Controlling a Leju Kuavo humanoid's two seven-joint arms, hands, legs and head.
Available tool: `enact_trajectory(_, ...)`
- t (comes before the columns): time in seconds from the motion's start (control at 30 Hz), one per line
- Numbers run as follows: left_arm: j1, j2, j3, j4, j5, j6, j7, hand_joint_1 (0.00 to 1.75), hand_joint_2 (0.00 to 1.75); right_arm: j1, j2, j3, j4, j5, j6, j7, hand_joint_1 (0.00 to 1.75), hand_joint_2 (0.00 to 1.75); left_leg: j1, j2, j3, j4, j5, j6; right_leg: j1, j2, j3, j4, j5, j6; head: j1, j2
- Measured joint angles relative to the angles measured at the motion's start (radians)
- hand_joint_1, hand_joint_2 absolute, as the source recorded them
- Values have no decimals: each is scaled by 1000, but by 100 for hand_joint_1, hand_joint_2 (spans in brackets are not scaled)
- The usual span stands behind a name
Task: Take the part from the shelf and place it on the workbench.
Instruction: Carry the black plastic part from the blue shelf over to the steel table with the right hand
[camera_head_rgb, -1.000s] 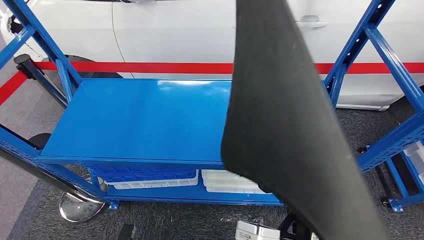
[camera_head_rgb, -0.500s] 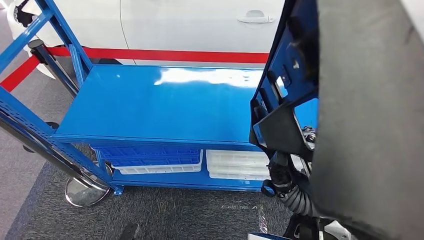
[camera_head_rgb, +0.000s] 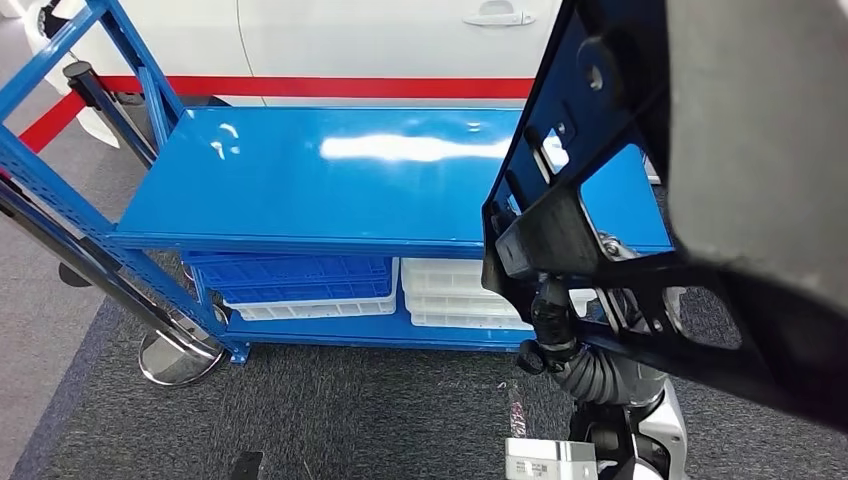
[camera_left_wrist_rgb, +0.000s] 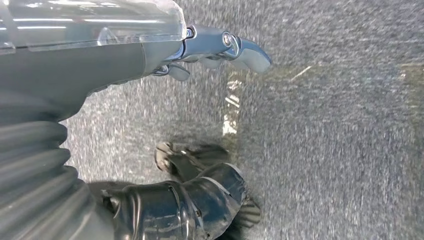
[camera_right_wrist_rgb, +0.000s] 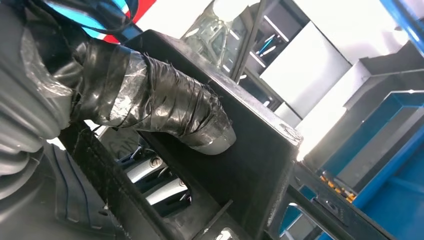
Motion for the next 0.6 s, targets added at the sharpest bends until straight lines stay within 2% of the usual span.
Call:
enact_trajectory(0.03,-1,0,2,0,3,-3,-1,0,175,-8,1,0,8,-5,0,-2,175,175,-5,-1,52,-73,-12,6,1,-1,-5,0,9,3,0,0)
enact_trajectory(0.07,-2,-1,5,0,9,-7,-1,0,175,-14,2,0,14,-9,0,-2,175,175,-10,-1,87,-129,-27,11,0,-3,-6,-3,19,8,1,0)
enact_trajectory(0.1,-2,-1,11,0,22,-13,-1,0,175,-20,3,0,21,-16,1,-2,175,175,-14,-2,104,-163,-36,15,0,-6,-7,-8,30,14,-1,0)
enact_trajectory(0.17,0,-7,31,0,76,-29,-5,0,175,-29,3,1,36,-40,1,2,175,175,-12,0,97,-180,-17,21,-2,-6,-10,-18,43,26,-1,0)
enact_trajectory(0.2,2,-12,45,0,111,-36,-9,0,175,-31,3,1,44,-57,1,3,175,175,-10,2,89,-184,-3,27,-2,-5,-17,-10,25,31,-1,0)
enact_trajectory(0.23,4,-16,60,0,139,-40,-11,0,175,-32,3,1,51,-74,1,2,175,175,-6,6,79,-188,12,34,-2,-3,-28,16,-14,35,2,0)
enact_trajectory(0.3,7,-23,88,0,156,-32,2,0,175,-30,-1,1,62,-108,2,-3,175,175,-6,10,49,-187,38,45,-5,-2,-57,123,-122,42,5,0)
enact_trajectory(0.33,8,-26,96,0,148,-25,15,0,175,-30,-6,1,66,-123,4,-3,175,175,-6,11,31,-183,49,46,-6,-2,-68,187,-156,46,7,0)
enact_trajectory(0.37,9,-30,99,0,136,-19,27,0,175,-30,-12,1,69,-135,8,0,175,175,-6,11,12,-178,60,46,-7,-2,-69,237,-162,49,7,0)
enact_trajectory(0.4,10,-33,101,0,125,-14,35,0,175,-31,-19,1,73,-144,13,5,175,175,-6,11,-8,-172,70,44,-9,-2,-58,260,-144,52,7,0)
enact_trajectory(0.43,11,-37,102,0,117,-12,39,0,175,-33,-25,1,75,-151,19,11,175,175,-6,11,-28,-164,79,41,-11,-2,-31,252,-113,54,8,0)
enact_trajectory(0.47,11,-40,105,0,112,-13,39,0,175,-36,-32,0,76,-155,25,17,175,175,-5,11,-47,-154,86,38,-12,-2,12,213,-87,55,8,0)
enact_trajectory(0.5,12,-44,107,0,108,-15,36,0,175,-41,-37,0,76,-158,30,23,175,175,-6,11,-63,-143,91,34,-12,-2,65,148,-84,54,8,0)
enact_trajectory(0.53,13,-47,108,0,104,-19,32,0,175,-46,-41,0,76,-161,35,27,175,175,-7,11,-75,-134,96,29,-10,-1,113,82,-97,51,7,0)
enact_trajectory(0.57,13,-50,108,0,98,-24,28,0,175,-50,-44,0,75,-162,40,31,175,175,-8,11,-82,-128,103,23,-8,0,146,30,-114,46,7,0)
enact_trajectory(0.6,14,-54,109,0,91,-29,25,0,175,-53,-46,-1,75,-164,46,33,175,175,-8,11,-87,-126,111,18,-4,0,161,-1,-128,41,7,0)
